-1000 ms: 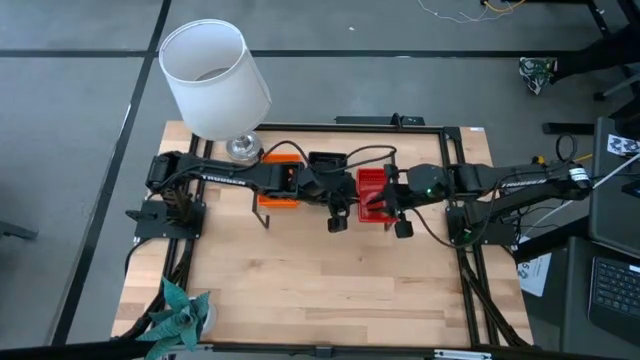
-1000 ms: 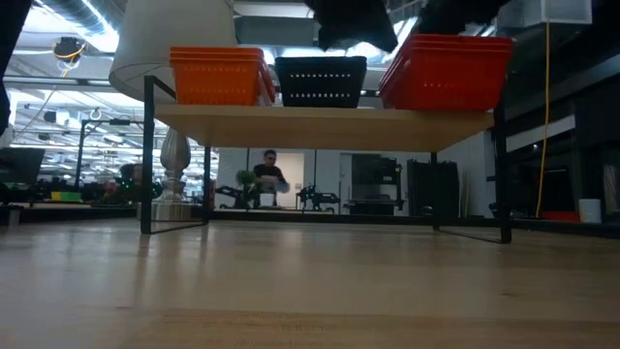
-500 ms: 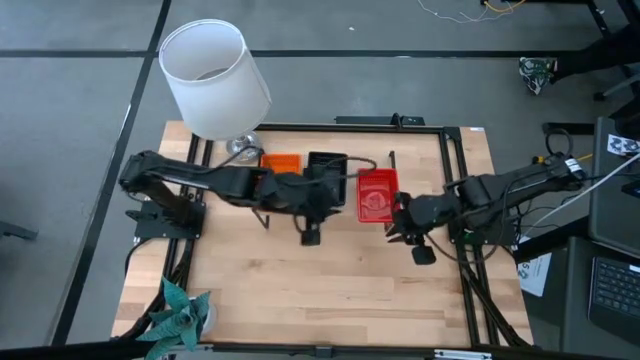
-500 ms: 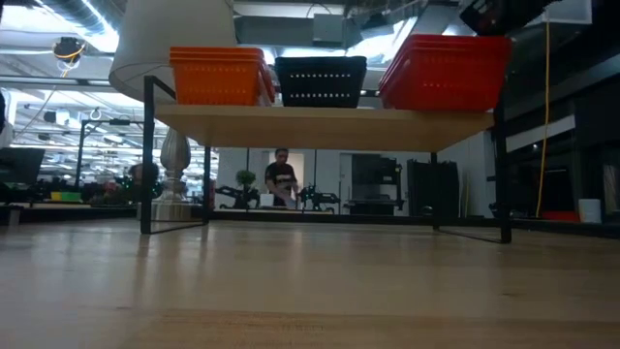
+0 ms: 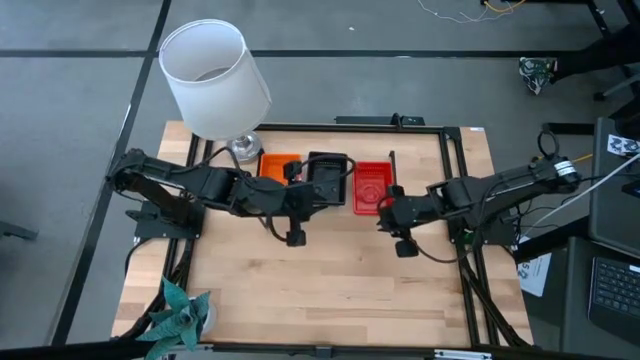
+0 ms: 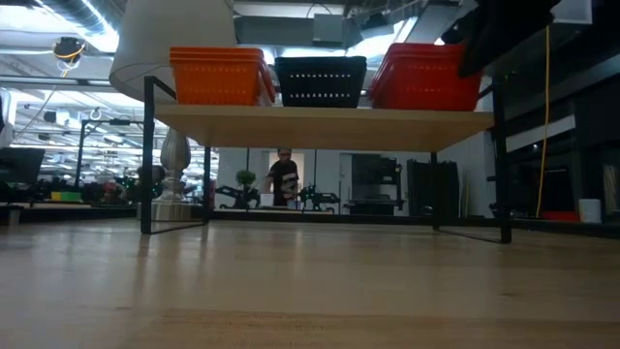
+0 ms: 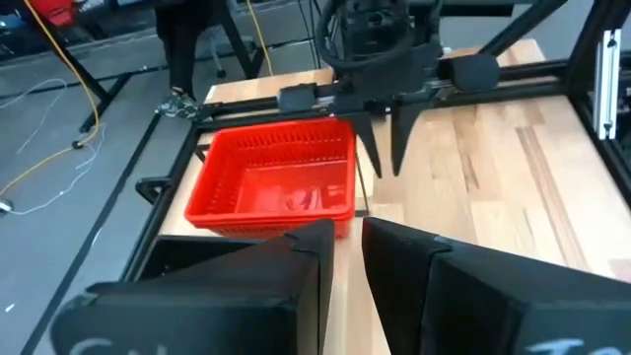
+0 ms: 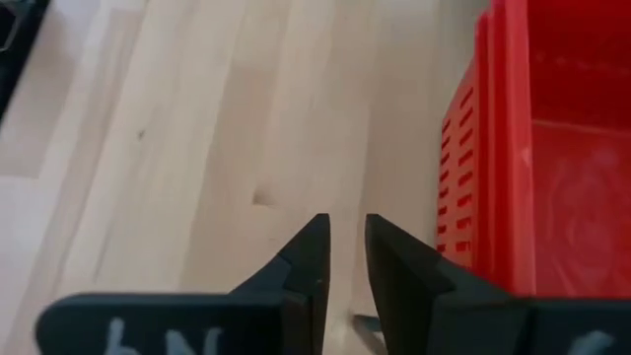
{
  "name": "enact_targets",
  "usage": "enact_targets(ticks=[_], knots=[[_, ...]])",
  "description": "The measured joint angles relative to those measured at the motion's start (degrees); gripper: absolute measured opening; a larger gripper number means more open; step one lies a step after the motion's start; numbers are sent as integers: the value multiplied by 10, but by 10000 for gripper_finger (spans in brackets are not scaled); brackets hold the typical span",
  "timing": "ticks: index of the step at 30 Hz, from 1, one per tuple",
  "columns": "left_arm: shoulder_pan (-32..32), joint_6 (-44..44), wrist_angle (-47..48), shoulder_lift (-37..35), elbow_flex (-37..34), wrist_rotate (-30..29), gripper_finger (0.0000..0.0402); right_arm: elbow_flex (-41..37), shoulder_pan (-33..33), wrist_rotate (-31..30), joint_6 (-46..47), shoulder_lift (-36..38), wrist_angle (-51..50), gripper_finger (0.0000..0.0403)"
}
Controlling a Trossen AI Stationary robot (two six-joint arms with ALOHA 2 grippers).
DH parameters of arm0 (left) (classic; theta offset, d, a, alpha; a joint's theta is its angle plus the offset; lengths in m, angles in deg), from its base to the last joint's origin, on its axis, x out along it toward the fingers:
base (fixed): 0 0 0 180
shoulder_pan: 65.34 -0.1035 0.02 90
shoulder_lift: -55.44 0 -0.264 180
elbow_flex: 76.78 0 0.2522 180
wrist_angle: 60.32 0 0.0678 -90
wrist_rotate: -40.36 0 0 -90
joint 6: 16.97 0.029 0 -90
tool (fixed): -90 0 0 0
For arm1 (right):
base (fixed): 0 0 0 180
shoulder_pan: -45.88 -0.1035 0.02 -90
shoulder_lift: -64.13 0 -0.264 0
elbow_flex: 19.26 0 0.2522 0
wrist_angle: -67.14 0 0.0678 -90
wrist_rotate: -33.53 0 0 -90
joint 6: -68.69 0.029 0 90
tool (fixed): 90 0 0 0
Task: Stack baskets on shelf by color
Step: Adjust the red bin on the shelf
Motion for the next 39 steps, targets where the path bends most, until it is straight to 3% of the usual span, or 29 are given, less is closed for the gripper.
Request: enact_targets(ticks=[11,18,24,30,33,36,39], knots=[[4,-11,44,1,-1,-25,50,14,18,1,-13,0,5,72],[49,-81,166,-76,0,-54,50,98,-39,3,16,37,-43,72],[148,-200,268,-145,-50,-168,50,89,-149,-83,124,100,-46,72],[283,-337,243,-227,-232,-263,50,-23,-305,-249,297,147,15,72],[346,-358,182,-263,-312,-314,50,-78,-366,-307,294,150,89,72],[383,-330,106,-293,-353,-353,50,-103,-372,-404,282,151,126,72],[399,-307,80,-307,-367,-373,50,-105,-326,-391,285,144,122,72]])
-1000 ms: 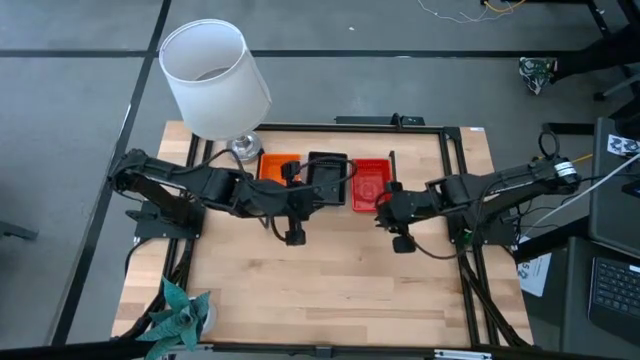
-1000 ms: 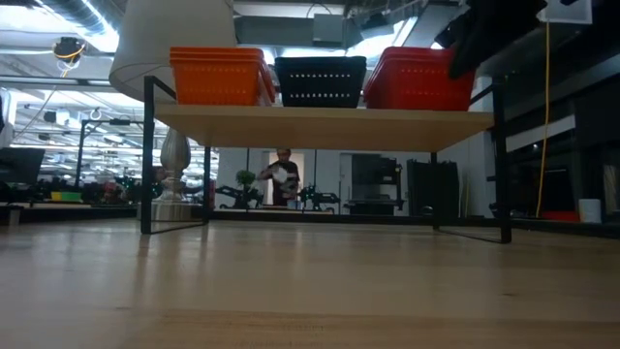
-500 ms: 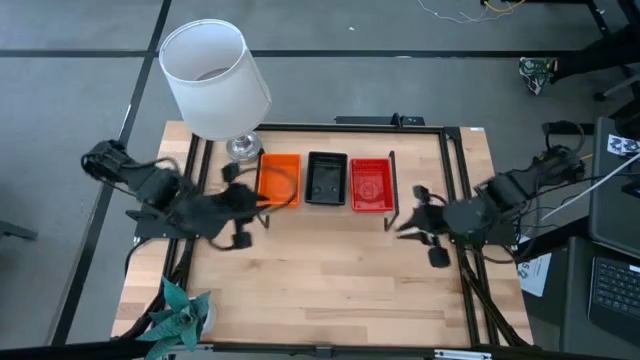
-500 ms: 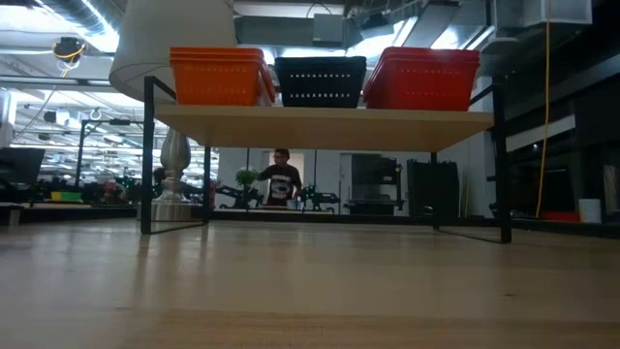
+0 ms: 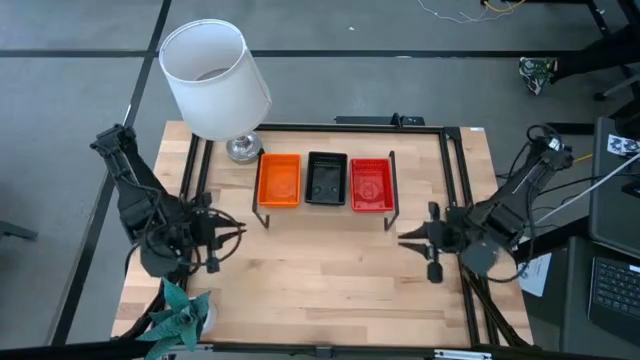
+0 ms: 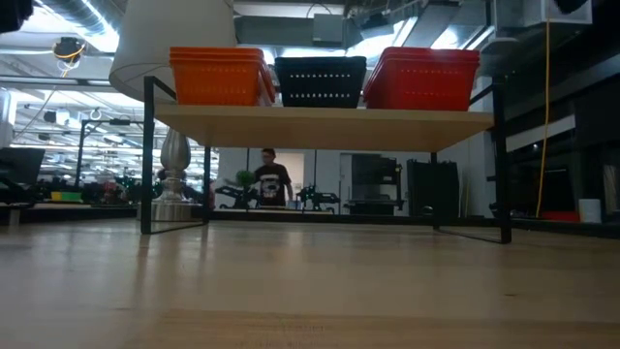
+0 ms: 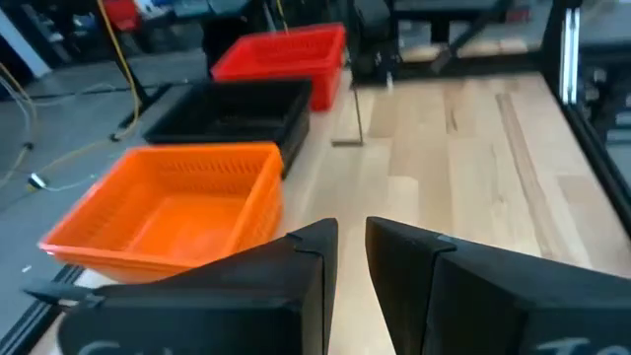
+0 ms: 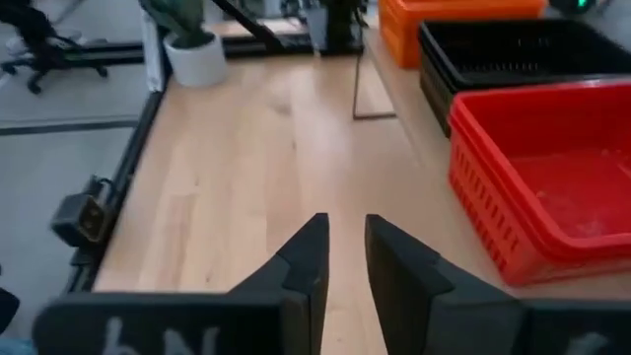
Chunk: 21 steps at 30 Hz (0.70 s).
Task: Stack baskets on shelf by color
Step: Adjust the red bin on the shelf
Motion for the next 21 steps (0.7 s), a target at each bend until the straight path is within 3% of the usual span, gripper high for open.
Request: enact_targets(ticks=[8,21], knots=[[11,12,-13,-21,0,-36,50,-2,130,54,-18,-48,-9,72],[11,11,-12,-21,0,-37,50,-1,198,58,-59,-101,36,72]])
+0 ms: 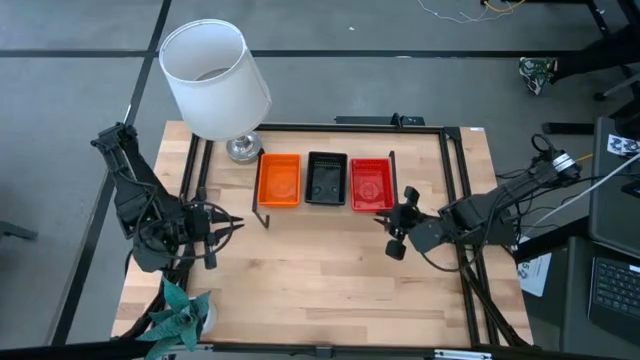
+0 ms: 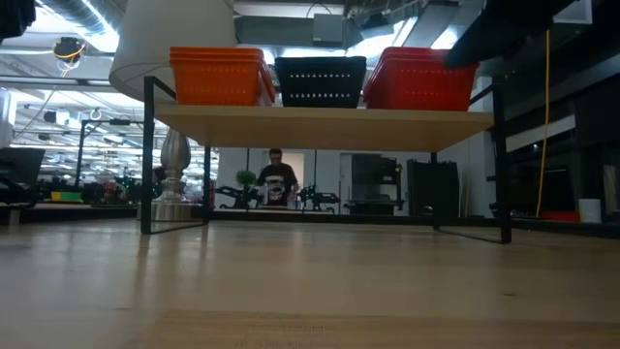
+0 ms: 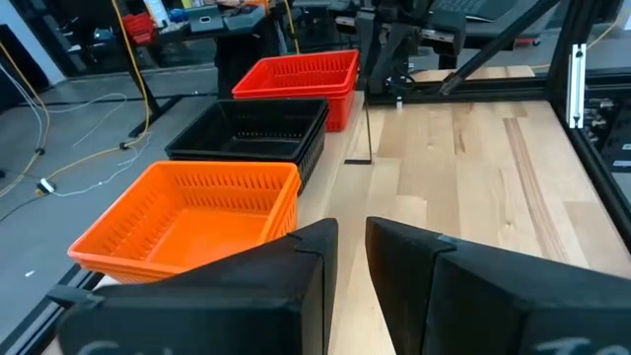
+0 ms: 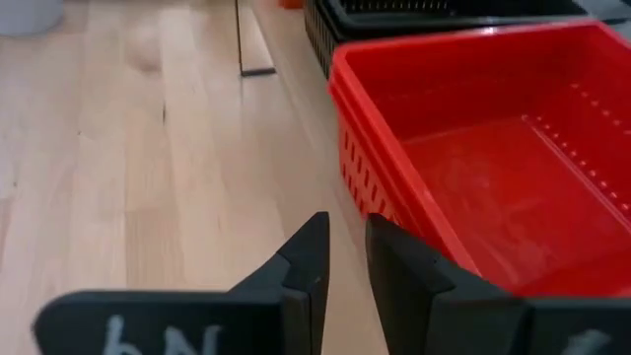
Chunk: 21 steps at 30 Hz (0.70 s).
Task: Stack baskets on shelf by color
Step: Adjust the red bin on the shelf
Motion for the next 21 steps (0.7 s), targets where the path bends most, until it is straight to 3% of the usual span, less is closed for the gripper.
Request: enact_targets(ticks=[17,21], knots=[[0,-2,0,0,0,0,50,0,30,-8,-36,-2,45,72],[0,-2,0,0,0,0,50,18,27,37,-79,-2,71,72]])
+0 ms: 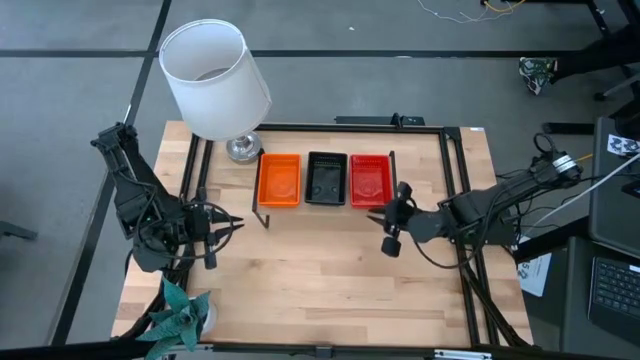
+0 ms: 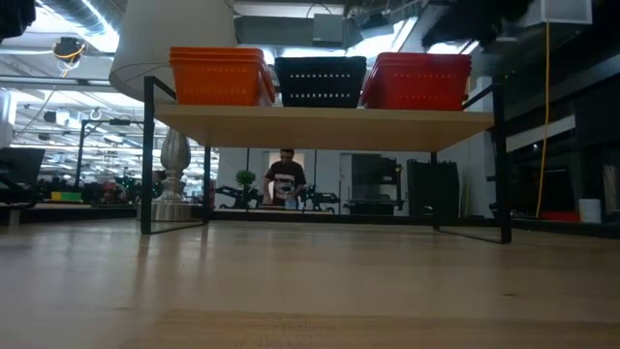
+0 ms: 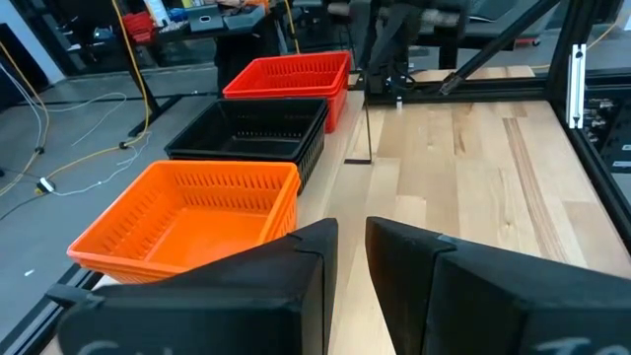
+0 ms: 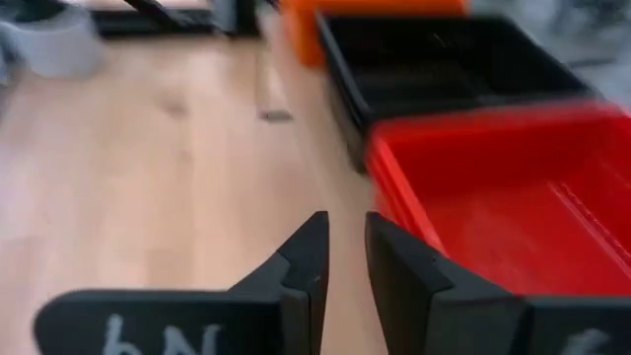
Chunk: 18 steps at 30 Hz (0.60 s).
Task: Stack baskets on shelf by color
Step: Adjust the red bin on the shelf
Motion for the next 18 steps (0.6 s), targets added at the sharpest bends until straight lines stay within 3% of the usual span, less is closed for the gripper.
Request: enact_targets(ticks=[3,7,11,16,18], knots=[[0,0,0,0,0,0,50,43,-6,2,-57,0,-6,72],[0,0,0,0,0,0,50,121,26,-32,-90,0,-127,72],[0,0,0,0,0,0,50,163,105,5,-91,-1,-219,72],[0,2,0,0,0,0,50,161,200,113,-134,-2,-233,72],[0,2,0,0,0,0,50,156,229,129,-144,-6,-239,72]])
